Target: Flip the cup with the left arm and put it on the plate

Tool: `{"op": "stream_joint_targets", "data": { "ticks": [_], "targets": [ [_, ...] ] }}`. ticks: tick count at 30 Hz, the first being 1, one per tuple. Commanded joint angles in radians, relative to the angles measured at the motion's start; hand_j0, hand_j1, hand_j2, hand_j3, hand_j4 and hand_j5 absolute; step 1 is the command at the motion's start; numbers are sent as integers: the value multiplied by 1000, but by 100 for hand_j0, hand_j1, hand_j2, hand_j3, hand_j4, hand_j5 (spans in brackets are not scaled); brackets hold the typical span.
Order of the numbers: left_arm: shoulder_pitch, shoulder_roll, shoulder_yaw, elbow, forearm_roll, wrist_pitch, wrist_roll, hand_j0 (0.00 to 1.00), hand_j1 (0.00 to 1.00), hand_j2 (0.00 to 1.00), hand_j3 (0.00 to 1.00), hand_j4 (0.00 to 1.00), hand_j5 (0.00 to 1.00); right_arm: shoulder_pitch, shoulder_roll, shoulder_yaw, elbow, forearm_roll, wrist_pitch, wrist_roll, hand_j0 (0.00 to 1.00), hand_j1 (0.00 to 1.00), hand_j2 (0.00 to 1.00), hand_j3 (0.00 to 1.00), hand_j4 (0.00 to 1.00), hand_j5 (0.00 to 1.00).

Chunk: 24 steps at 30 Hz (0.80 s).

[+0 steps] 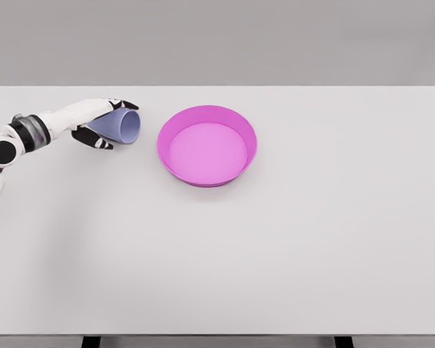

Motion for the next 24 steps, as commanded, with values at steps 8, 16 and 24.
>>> {"op": "stream_joint_targets", "data": {
  "ticks": [8, 16, 24],
  "targets": [
    [-3, -10, 2, 14, 7, 2, 2, 87, 87, 87, 87, 87, 87, 0, 0, 0, 0, 0, 0, 0, 100, 100, 100, 100, 100, 100],
    [-3, -13, 2, 14, 7, 2, 2, 78, 78, 78, 78, 78, 78, 0, 0, 0, 0, 0, 0, 0, 100, 100, 100, 100, 100, 100],
    [-3, -10, 2, 14, 12, 2, 3, 75, 75, 75, 75, 75, 75, 0, 0, 0, 0, 0, 0, 0, 100, 100, 100, 100, 100, 100]
  ]
}}
